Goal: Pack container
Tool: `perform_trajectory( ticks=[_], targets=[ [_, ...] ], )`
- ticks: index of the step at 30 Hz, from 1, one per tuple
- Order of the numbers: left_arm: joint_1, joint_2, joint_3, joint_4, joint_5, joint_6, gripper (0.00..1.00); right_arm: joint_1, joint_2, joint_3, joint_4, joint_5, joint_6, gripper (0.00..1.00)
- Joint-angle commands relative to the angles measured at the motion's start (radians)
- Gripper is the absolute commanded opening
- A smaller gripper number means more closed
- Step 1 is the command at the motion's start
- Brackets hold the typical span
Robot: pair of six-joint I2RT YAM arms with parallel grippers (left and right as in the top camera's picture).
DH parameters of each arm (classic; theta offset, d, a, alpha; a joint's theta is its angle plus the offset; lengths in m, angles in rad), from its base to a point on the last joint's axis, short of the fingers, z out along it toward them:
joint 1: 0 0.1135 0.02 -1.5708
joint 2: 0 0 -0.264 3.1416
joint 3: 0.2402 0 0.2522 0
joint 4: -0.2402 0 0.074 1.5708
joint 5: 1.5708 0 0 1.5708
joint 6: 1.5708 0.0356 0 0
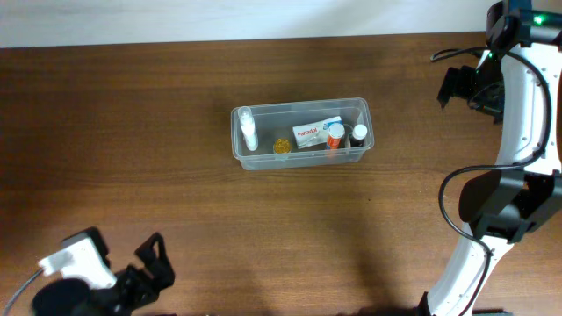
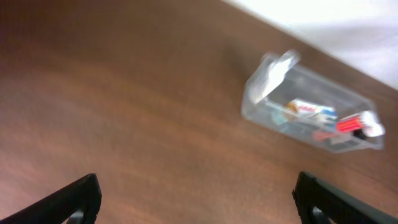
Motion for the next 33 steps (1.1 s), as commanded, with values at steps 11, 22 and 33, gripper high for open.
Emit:
perform_trajectory(
  ticks=[11,22,33],
  targets=[
    [0.005,-0.002,-0.340,0.013,0.011,-0.164,0.99,-0.006,-0.003,0.000,0.001,0.008,0.008,0.98],
    [0.005,-0.002,-0.341,0.153,0.010,-0.022,1.00,-0.006,-0.003,0.000,0.001,0.008,0.008,0.98],
    [0.004,-0.004,-0.441,0.408,0.216,0.446,0.99,-0.006,-0.003,0.000,0.001,0.008,0.008,0.98]
  ],
)
